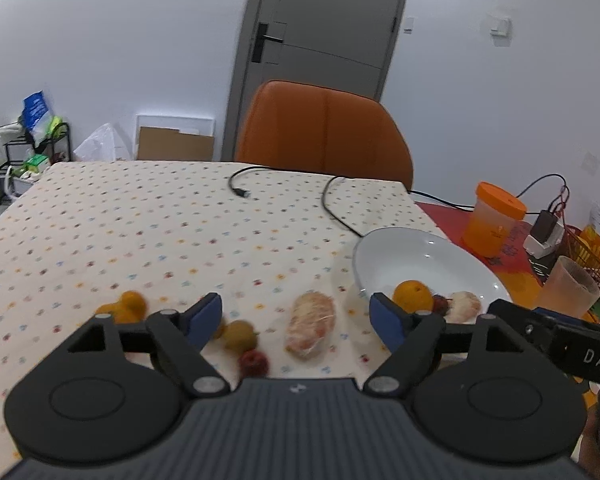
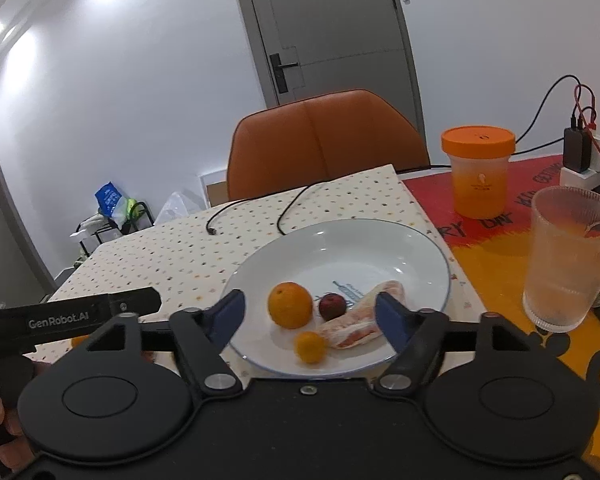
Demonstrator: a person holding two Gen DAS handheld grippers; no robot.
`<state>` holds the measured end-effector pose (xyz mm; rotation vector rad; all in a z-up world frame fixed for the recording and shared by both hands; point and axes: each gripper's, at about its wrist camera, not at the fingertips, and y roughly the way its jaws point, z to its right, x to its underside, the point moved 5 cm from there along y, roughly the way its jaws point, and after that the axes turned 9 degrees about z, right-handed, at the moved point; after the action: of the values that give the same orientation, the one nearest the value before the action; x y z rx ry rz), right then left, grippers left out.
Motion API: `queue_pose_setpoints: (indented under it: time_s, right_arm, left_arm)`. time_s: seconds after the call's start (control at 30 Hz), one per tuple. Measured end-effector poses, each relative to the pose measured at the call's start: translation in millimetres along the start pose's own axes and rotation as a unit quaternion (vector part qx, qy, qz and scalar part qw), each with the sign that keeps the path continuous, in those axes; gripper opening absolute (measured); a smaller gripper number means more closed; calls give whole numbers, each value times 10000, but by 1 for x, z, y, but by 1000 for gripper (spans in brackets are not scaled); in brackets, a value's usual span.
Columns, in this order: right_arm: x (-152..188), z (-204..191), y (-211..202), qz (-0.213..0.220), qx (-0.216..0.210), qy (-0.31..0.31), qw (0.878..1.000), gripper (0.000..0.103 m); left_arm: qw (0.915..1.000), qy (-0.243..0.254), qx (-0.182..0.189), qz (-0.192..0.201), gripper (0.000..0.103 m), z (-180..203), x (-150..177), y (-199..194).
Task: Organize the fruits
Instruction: 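Release the orange into the white bowl while the left tool releases the mandarin there, then move both open tools back over the loose fruits on the table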
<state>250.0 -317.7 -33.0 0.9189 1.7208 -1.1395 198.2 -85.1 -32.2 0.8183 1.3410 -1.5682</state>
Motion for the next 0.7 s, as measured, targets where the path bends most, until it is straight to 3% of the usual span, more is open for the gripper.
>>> queue_pose_setpoints:
  time_s: [0.17,0.43,0.7]
  right_arm:
    - [3,-11,-4,-18,27,-74,10000,82]
    - [8,-25,-8,-59,138,-204,9997,86]
    - [8,-36,-17,6,114,-308,9995,99]
  left_arm:
    - [9999,-75,-143,9,85,-20,3,-14]
    - [9999,22,-161,-39,103,-40,6,-30]
    - [9998,72,-195,49,103,-52,9,-42]
